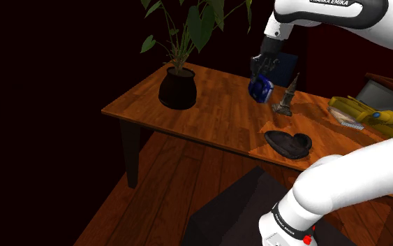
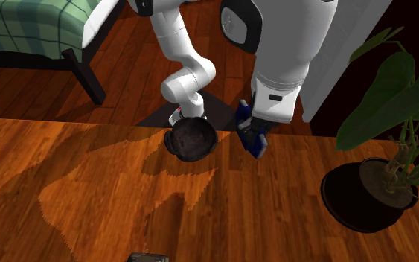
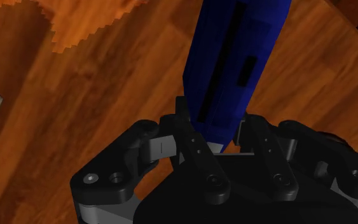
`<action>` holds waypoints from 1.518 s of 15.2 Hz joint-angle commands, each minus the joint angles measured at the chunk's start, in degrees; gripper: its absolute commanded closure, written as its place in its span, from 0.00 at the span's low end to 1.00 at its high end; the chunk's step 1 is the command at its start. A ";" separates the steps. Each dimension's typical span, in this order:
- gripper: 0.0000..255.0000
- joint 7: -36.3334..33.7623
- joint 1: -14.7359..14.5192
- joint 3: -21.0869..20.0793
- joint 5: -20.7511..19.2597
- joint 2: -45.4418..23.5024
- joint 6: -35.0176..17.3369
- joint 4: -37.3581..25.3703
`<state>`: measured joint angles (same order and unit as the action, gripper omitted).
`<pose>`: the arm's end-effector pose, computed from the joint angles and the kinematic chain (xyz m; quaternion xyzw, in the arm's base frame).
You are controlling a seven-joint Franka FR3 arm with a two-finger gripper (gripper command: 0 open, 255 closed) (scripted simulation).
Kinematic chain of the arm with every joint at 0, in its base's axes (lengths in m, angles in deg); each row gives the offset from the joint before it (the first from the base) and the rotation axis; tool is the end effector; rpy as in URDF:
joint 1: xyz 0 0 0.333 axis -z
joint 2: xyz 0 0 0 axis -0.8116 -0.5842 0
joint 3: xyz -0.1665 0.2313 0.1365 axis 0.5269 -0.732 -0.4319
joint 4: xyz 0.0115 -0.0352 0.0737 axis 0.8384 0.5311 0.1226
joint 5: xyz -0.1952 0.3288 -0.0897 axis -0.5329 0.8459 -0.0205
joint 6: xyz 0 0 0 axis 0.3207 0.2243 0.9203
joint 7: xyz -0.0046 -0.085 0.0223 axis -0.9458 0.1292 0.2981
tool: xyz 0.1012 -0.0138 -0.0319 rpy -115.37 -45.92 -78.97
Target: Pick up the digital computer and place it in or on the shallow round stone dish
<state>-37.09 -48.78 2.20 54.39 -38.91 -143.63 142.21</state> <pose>0.3927 -0.1354 0.6295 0.9873 -0.1581 0.0072 0.0118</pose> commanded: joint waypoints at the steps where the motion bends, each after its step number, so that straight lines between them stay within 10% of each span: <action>1: 1.00 0.83 0.61 0.41 -0.78 3.80 1.24 2.49; 14: 1.00 9.00 5.96 4.79 -7.51 26.74 12.48 13.21; 23: 1.00 8.48 6.61 5.80 -8.63 29.90 6.93 21.92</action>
<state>-28.60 -42.28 7.86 45.94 -9.51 -136.14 163.12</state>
